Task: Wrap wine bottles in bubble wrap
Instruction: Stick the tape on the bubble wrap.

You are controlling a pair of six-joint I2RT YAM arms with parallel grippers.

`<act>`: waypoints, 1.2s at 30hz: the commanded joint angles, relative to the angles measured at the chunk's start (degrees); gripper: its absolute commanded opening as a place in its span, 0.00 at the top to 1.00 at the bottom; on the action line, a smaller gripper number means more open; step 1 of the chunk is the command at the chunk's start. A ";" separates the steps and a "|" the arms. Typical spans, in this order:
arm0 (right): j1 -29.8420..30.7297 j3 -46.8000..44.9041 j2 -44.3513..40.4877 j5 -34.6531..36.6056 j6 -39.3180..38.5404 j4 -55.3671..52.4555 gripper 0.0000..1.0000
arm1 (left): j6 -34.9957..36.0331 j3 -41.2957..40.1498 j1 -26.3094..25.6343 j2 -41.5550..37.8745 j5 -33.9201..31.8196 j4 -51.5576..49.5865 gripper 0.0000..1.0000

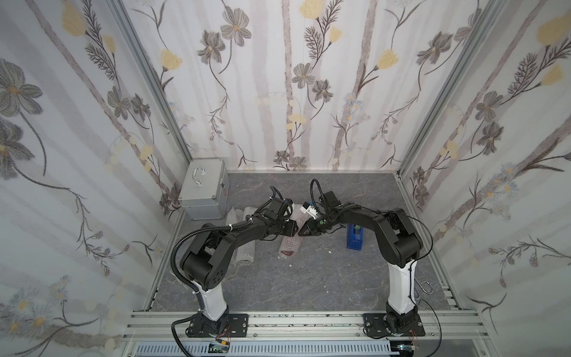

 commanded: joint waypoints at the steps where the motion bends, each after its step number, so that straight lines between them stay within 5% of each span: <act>1: -0.50 -1.78 -1.59 1.06 -0.90 0.65 0.73 | 0.70 -0.77 0.07 0.17 -1.87 -2.00 0.55; 13: -4.01 -12.63 -9.62 4.96 4.07 4.66 0.72 | 0.62 -1.21 0.05 -0.27 -1.48 -1.50 0.54; 20: -3.41 -13.04 -15.91 5.19 10.72 8.25 0.97 | 0.34 -1.31 0.03 -0.39 -1.36 -1.40 0.54; 36: -0.20 -5.94 -3.25 6.64 15.61 11.87 1.00 | 0.10 -1.48 -0.08 -0.86 -1.43 -1.15 0.53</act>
